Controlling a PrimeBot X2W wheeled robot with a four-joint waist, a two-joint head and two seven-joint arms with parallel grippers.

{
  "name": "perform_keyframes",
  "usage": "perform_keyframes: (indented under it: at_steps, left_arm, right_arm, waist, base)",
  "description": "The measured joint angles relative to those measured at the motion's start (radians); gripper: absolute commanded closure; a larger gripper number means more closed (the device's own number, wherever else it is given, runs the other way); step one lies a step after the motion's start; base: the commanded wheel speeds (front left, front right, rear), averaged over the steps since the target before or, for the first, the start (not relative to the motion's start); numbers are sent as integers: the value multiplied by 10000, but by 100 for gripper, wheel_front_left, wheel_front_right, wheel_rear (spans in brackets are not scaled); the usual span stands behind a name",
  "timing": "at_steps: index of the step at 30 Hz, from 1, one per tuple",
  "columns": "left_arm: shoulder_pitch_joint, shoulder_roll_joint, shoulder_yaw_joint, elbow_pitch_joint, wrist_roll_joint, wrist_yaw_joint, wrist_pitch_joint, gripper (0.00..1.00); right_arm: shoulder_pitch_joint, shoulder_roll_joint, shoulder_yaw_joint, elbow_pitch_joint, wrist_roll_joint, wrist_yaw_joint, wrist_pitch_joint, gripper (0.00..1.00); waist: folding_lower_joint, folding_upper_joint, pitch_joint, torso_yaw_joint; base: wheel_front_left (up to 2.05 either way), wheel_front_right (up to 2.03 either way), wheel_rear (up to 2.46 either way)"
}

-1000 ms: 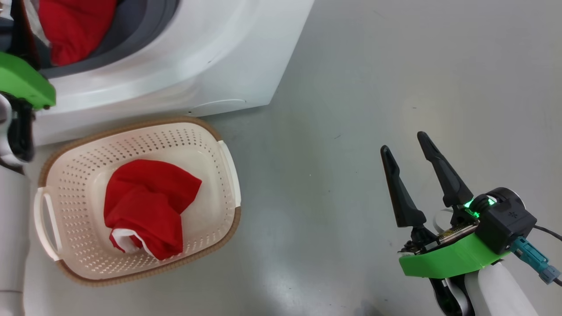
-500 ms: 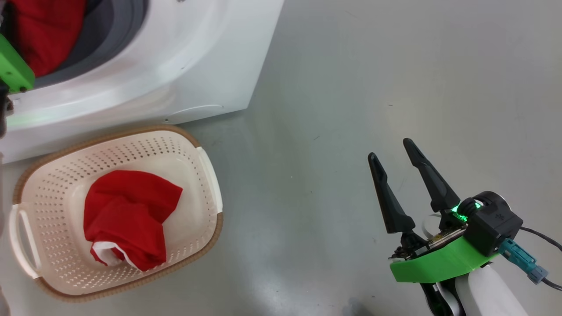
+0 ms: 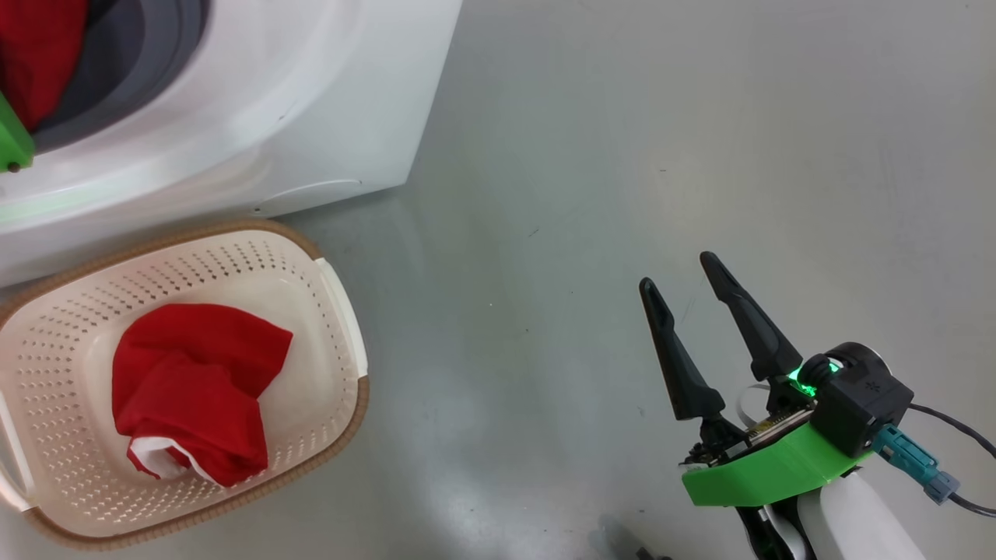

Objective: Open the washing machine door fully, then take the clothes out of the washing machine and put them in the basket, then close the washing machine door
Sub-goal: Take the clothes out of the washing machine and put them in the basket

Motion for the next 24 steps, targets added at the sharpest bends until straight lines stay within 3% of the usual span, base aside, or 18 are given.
perform_keyframes:
  at_steps: [10,11,12,13,14,24]
  left_arm:
    - [-171,67,-236,476,35,75,17,0]
    - [-178,67,-255,512,35,73,15,11]
    - [-185,67,-274,546,35,73,15,54]
    - [-198,63,-297,627,33,-25,21,71]
    - [-199,63,-307,673,33,-102,52,100]
    - [-216,-44,-322,876,-125,-370,-159,100]
  right_arm:
    - [-151,2,54,88,77,0,0,0]
    - [-151,2,54,94,77,0,0,0]
    - [-151,2,54,104,77,0,0,0]
    - [-151,2,56,107,79,0,0,0]
    - [-151,2,54,109,81,0,0,0]
    - [-150,2,52,127,86,0,0,0]
  waist:
    - [-1,0,84,-22]
    - [0,0,82,-21]
    - [0,0,79,-19]
    - [0,0,69,-14]
    - [0,0,62,-12]
    - [0,0,-4,95]
  base:
    - [0,0,0]
    - [0,0,0]
    - [0,0,0]
    - [0,0,0]
    - [0,0,0]
    - [0,0,0]
